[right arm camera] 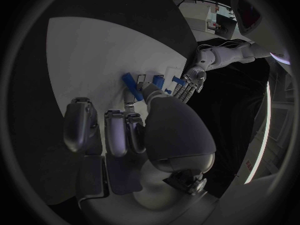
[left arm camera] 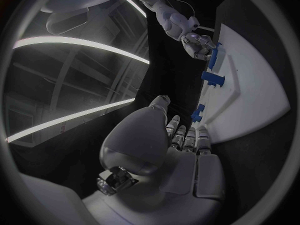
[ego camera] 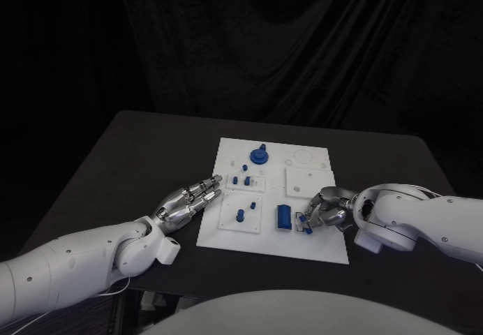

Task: Assemble the parts on the task board

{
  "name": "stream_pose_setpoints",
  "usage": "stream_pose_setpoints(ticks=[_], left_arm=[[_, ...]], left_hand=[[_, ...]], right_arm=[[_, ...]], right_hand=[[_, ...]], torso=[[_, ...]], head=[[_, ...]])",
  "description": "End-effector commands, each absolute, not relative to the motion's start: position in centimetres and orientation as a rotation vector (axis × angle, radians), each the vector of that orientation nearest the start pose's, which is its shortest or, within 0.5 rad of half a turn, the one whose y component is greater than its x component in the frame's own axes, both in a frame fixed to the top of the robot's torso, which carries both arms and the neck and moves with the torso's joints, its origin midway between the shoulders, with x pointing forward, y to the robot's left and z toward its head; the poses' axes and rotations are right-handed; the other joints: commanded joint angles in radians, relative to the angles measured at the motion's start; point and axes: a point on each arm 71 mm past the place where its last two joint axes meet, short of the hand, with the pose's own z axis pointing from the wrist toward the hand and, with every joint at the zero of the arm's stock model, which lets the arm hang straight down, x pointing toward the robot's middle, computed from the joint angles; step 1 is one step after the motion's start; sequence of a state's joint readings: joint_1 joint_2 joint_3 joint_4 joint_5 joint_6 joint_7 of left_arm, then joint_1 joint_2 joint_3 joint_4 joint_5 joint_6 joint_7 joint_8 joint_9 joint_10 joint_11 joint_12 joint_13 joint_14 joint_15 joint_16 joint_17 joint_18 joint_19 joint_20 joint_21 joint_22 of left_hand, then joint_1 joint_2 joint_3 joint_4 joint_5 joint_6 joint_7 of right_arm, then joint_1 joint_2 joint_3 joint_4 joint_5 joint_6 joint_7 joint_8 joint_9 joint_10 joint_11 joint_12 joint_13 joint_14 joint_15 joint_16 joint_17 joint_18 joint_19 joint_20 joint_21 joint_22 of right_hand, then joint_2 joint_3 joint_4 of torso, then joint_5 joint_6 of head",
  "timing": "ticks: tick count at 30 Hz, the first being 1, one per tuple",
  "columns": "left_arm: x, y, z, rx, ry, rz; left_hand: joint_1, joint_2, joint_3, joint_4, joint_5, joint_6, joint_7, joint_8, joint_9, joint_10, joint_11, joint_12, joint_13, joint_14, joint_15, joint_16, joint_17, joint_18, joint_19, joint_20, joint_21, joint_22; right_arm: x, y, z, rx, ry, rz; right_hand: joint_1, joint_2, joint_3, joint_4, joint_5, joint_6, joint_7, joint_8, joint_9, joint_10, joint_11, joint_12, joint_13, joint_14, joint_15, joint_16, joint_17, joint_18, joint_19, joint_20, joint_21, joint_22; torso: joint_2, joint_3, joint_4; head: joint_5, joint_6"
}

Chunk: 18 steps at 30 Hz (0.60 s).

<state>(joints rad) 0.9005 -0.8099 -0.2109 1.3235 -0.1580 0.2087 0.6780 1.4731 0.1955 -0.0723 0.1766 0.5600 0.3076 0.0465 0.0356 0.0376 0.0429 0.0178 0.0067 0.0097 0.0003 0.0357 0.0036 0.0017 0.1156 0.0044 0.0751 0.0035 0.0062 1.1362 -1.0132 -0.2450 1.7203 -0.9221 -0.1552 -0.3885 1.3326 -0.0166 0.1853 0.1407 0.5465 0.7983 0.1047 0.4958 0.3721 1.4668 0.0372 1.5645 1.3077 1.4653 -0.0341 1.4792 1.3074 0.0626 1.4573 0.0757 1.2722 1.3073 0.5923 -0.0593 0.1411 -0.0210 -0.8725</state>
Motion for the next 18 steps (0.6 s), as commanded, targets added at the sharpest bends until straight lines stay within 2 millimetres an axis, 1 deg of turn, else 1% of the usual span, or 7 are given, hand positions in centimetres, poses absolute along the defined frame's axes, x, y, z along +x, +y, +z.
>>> stream_pose_setpoints(ticks=[1,2,5,9,12,18], left_arm=[[39.2,22.7,-36.1,-1.114,1.734,-1.89],[39.2,22.7,-36.1,-1.114,1.734,-1.89],[39.2,22.8,-36.1,-1.115,1.735,-1.888],[39.1,22.8,-36.1,-1.116,1.735,-1.885],[39.1,22.8,-36.1,-1.116,1.735,-1.885],[39.1,22.8,-36.1,-1.117,1.736,-1.883]], left_hand=[[-0.013,0.0,0.005,0.0,-0.006,0.002,0.007,0.005,0.001,0.0,0.007,0.004,0.001,0.0,0.003,-0.004,-0.002,-0.001,-0.002,0.008,-0.001,-0.001],[-0.013,0.0,0.005,0.0,-0.006,0.002,0.007,0.005,0.001,0.0,0.007,0.004,0.001,0.0,0.003,-0.004,-0.002,-0.001,-0.002,0.008,-0.001,-0.001],[-0.013,0.0,0.005,0.0,-0.006,0.002,0.007,0.005,0.001,0.0,0.007,0.004,0.001,0.0,0.003,-0.004,-0.002,-0.001,-0.002,0.008,-0.001,-0.001],[-0.014,0.001,0.006,0.0,-0.006,0.003,0.009,0.005,0.001,0.0,0.009,0.004,0.001,0.0,0.004,-0.004,-0.002,-0.001,-0.002,0.009,-0.001,-0.001],[-0.014,0.001,0.006,0.0,-0.006,0.003,0.009,0.005,0.001,0.0,0.009,0.004,0.001,0.0,0.004,-0.004,-0.002,-0.001,-0.002,0.009,-0.001,-0.001],[-0.014,0.001,0.006,0.0,-0.007,0.004,0.009,0.006,0.001,0.001,0.01,0.005,0.002,0.0,0.004,-0.004,-0.002,-0.001,-0.002,0.009,-0.001,0.0]], right_arm=[[38.2,-25.1,-29.9,0.553,2.371,0.518],[38.1,-25.3,-29.9,0.574,2.373,0.52],[37.9,-25.6,-29.9,0.643,2.38,0.532],[37.5,-25.8,-29.9,0.739,2.394,0.558],[37.3,-25.8,-29.8,0.768,2.401,0.571],[37.0,-25.5,-29.7,0.786,2.412,0.586]], right_hand=[[-0.014,0.003,0.01,0.006,0.026,0.011,-0.003,0.009,0.0,0.104,-0.011,0.006,0.263,0.066,-0.008,0.005,0.114,0.004,0.003,-0.009,0.009,0.176],[-0.018,0.002,0.014,0.008,0.039,0.013,-0.005,0.011,0.0,0.104,-0.013,0.006,0.263,0.067,-0.01,0.007,0.116,0.003,0.005,-0.01,0.011,0.177],[-0.031,0.001,0.02,0.014,0.06,0.018,-0.008,0.015,0.0,0.104,-0.016,0.006,0.263,0.069,-0.013,0.009,0.119,0.002,0.008,-0.013,0.018,0.179],[-0.038,0.001,0.027,0.017,0.076,0.022,-0.01,0.019,0.0,0.104,-0.018,0.006,0.263,0.07,-0.015,0.01,0.121,0.001,0.011,-0.016,0.023,0.18],[-0.047,-0.004,0.038,0.016,0.115,0.025,-0.013,0.023,-0.001,0.104,-0.022,0.006,0.263,0.077,-0.019,0.022,0.141,-0.005,0.022,-0.019,0.049,0.188],[-0.06,-0.007,0.044,0.02,0.13,0.031,-0.016,0.028,0.0,0.104,-0.024,0.006,0.263,0.079,-0.021,0.024,0.144,-0.007,0.026,-0.022,0.057,0.19]], torso=[[0.0,0.0009,0.0005],[-0.001,0.001,0.0004],[-0.001,0.0005,-0.0005],[0.0,0.0001,-0.001],[0.0,0.0001,-0.0013],[0.0,0.0003,0.0002]], head=[[0.001,0.0],[0.001,0.0],[0.003,0.0],[0.006,0.0],[0.006,0.0],[0.004,0.0]])
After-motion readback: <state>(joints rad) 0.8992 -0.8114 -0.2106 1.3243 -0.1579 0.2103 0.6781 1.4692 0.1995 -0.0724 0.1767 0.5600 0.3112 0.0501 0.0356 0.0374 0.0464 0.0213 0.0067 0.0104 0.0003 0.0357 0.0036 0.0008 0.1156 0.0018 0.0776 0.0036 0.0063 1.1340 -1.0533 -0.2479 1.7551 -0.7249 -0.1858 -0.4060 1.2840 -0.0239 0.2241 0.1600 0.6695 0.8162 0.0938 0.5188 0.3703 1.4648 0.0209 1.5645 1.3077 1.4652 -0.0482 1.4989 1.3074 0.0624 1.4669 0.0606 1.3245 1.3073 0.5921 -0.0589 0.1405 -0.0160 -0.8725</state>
